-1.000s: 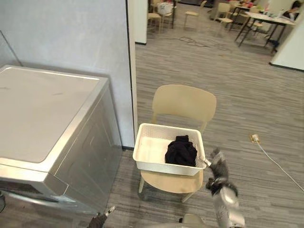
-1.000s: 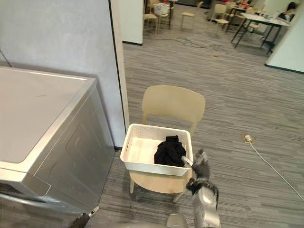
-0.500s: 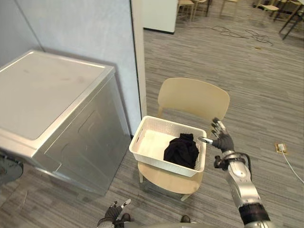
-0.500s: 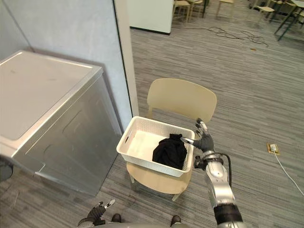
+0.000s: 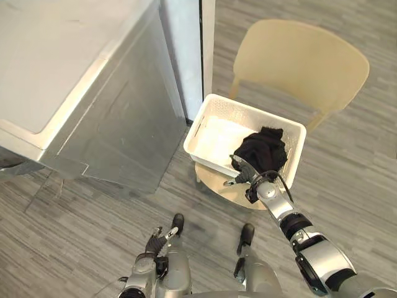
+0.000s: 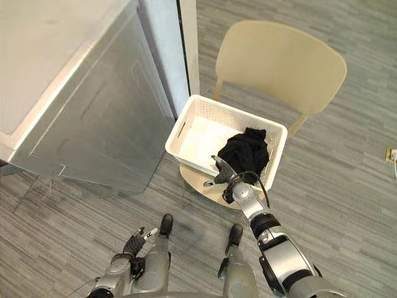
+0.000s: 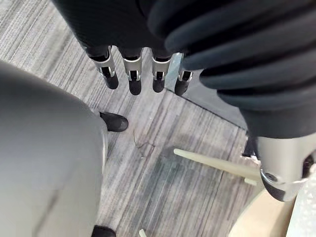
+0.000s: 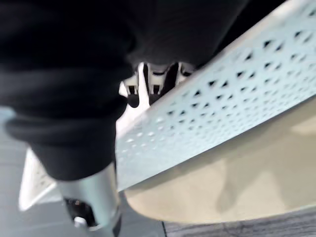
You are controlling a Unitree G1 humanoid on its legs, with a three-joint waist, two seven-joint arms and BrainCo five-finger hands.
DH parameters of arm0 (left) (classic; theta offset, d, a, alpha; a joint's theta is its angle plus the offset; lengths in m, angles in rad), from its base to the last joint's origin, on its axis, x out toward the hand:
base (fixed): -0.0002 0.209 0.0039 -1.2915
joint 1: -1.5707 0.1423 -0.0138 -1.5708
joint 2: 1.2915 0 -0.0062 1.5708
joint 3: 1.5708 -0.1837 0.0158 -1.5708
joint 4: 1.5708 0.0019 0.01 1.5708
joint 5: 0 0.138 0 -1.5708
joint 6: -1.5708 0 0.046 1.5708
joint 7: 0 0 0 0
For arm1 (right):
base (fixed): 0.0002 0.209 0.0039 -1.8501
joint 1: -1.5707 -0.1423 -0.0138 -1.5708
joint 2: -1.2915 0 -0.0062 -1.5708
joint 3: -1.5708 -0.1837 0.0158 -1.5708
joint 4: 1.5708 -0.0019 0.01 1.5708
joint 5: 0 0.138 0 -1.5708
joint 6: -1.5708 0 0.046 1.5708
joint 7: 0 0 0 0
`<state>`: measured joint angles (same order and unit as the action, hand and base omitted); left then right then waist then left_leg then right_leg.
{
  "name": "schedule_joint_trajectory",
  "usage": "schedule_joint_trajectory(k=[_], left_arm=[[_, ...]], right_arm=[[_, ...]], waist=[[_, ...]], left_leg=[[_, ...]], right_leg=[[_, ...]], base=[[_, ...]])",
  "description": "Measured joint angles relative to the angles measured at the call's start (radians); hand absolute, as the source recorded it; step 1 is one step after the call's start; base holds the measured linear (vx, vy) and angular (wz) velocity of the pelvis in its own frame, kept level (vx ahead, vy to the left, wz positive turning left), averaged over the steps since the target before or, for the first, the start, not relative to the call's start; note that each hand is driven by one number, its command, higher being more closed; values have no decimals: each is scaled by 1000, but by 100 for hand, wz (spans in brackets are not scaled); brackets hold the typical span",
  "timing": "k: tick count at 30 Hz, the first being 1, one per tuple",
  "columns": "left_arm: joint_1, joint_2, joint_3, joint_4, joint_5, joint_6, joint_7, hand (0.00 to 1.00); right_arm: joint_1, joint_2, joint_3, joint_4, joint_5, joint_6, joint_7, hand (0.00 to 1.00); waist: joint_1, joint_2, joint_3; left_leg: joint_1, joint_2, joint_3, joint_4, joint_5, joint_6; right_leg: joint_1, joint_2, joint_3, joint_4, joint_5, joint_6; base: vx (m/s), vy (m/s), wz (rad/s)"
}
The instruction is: Pick up the laundry basket with both hands and put the clothes into the washing machine.
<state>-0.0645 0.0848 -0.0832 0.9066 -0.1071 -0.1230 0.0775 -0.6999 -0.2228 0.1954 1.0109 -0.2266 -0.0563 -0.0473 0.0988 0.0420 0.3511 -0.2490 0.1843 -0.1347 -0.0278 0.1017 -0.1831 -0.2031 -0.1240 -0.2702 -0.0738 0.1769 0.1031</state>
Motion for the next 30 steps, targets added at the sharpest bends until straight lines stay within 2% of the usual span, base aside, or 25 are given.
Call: schedule_joint_trajectory(k=[10, 22, 27, 30], left_arm=[[-9, -2, -23, -43, -1, -12, 58, 0], [-42, 0, -41, -53, -20, -13, 63, 0], [-54, 3, -72, -55, -37, -12, 79, 0], [-69, -2, -80, -50, -37, -11, 78, 0]], right_arm=[[-81, -6, -110, -19, -6, -5, -103, 0], [-86, -9, -122, -75, -6, -23, -105, 0], [-88, 0, -123, -98, -12, -28, -106, 0], [-63, 3, -125, -135, -12, -27, -106, 0]], waist=[[-3, -4, 46], [-11, -15, 94], [-27, -19, 106], [-27, -19, 107]], left_leg=[[-20, -9, 12, -6, 0, 0], [-20, -14, 29, -9, 0, 1], [-31, -15, 32, -10, 0, 1], [-30, -15, 41, -10, 0, 1]], right_leg=[[-33, -9, 24, 1, 3, 4], [-50, -15, 40, 9, 5, 7], [-68, -17, 47, 18, 4, 7], [-69, -17, 51, 18, 4, 7]], base=[[4, 5, -2], [-3, 3, -4], [-4, 1, -1], [3, 2, -1]])
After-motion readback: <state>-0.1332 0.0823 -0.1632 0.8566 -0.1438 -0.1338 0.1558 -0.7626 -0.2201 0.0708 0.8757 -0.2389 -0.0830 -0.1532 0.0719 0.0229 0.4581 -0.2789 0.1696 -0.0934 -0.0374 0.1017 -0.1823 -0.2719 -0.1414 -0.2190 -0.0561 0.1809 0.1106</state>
